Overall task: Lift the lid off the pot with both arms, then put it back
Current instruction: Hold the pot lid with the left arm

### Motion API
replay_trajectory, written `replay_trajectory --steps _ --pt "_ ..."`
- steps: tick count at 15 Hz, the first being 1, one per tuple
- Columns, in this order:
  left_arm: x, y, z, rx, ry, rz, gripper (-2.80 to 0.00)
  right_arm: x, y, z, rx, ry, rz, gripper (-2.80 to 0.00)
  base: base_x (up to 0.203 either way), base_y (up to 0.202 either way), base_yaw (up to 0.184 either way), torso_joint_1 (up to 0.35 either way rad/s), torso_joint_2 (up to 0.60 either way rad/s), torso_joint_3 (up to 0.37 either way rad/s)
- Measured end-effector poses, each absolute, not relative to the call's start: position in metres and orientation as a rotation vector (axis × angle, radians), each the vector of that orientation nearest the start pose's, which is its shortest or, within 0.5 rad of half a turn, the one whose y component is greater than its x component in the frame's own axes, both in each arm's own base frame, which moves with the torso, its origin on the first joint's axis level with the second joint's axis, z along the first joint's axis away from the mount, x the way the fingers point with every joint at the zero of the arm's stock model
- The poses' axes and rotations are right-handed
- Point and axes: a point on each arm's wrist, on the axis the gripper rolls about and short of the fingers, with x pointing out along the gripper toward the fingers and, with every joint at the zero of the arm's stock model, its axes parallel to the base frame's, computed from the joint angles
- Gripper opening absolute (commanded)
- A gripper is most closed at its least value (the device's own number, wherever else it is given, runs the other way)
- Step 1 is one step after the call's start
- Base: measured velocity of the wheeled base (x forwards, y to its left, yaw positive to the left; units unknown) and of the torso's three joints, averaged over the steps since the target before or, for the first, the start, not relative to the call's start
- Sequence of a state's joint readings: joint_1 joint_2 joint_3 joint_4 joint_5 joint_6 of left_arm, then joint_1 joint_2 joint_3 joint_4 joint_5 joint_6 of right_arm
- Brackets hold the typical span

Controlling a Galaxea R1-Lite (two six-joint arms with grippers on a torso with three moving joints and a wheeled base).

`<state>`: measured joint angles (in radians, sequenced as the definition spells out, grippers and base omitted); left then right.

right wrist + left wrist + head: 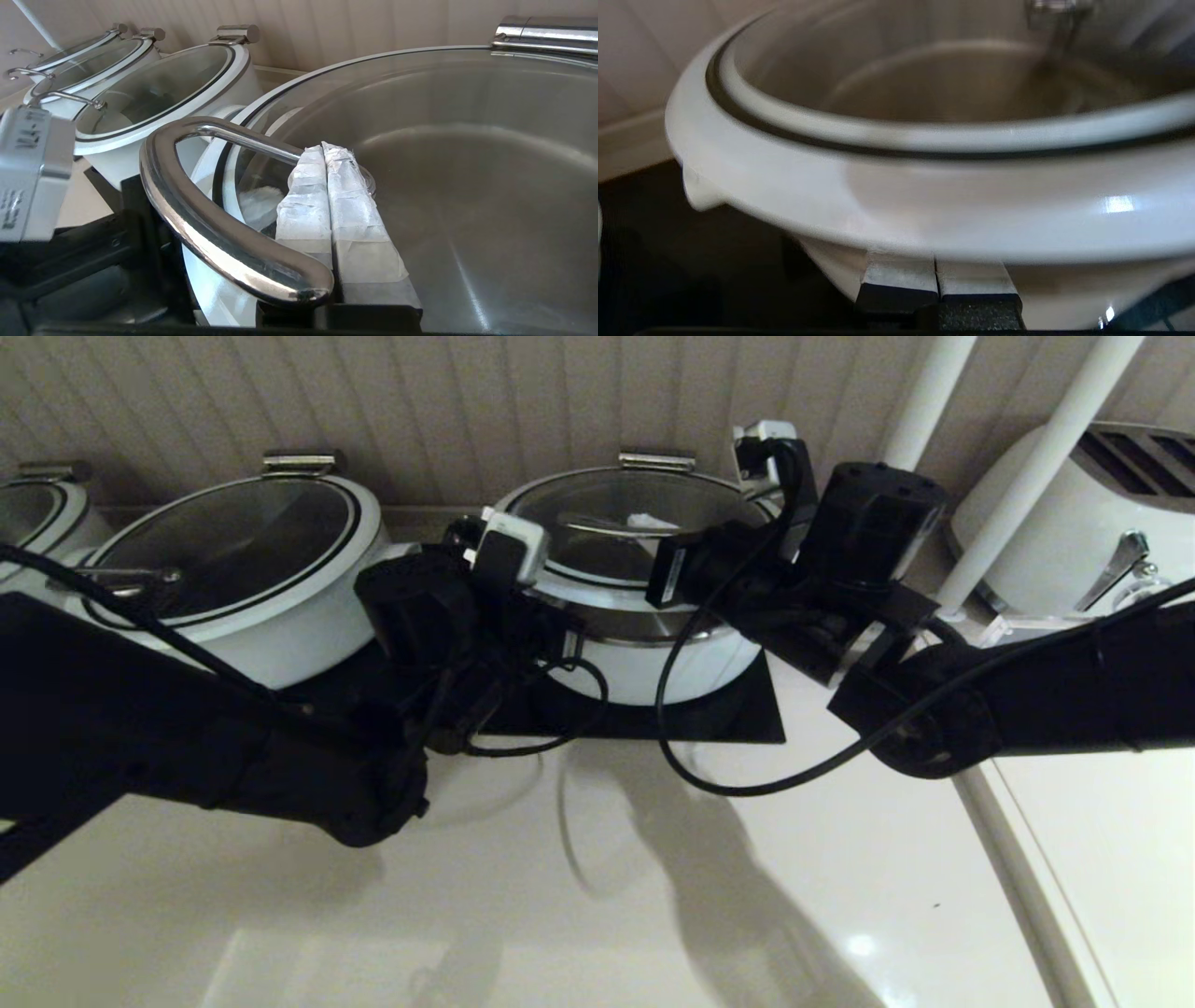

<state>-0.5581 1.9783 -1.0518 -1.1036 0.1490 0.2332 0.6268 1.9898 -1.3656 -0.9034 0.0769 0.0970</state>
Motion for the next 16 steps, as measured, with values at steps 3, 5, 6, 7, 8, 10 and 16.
replay_trajectory --steps 3,5,6,7,8,10,16 --pt "0.331 -0.202 0.203 0.163 -0.228 -0.383 -2.80 0.327 0.239 0.263 0.170 -0.243 0.713 -2.80 0.000 0.000 0.000 0.000 0.00 0.000" --pt "0.332 -0.203 0.203 0.162 -0.230 -0.382 -2.80 0.325 0.238 0.265 0.171 -0.246 0.712 -2.80 0.000 0.000 0.000 0.000 0.00 0.000" --pt "0.332 -0.203 0.203 0.162 -0.230 -0.382 -2.80 0.324 0.237 0.265 0.170 -0.244 0.711 -2.80 0.000 0.000 0.000 0.000 0.00 0.000" --pt "0.333 -0.203 0.202 0.162 -0.230 -0.380 -2.80 0.323 0.236 0.265 0.170 -0.241 0.712 -2.80 0.000 0.000 0.000 0.000 0.00 0.000" --pt "0.333 -0.204 0.202 0.161 -0.230 -0.377 -2.80 0.321 0.235 0.265 0.168 -0.238 0.711 -2.80 0.000 0.000 0.000 0.000 0.00 0.000" --pt "0.335 -0.205 0.201 0.159 -0.233 -0.375 -2.80 0.317 0.232 0.266 0.167 -0.236 0.711 -2.80 0.000 0.000 0.000 0.000 0.00 0.000" --pt "0.343 -0.210 0.205 0.150 -0.256 -0.372 -2.80 0.299 0.214 0.270 0.161 -0.221 0.702 -2.80 0.000 0.000 0.000 0.000 0.00 0.000"
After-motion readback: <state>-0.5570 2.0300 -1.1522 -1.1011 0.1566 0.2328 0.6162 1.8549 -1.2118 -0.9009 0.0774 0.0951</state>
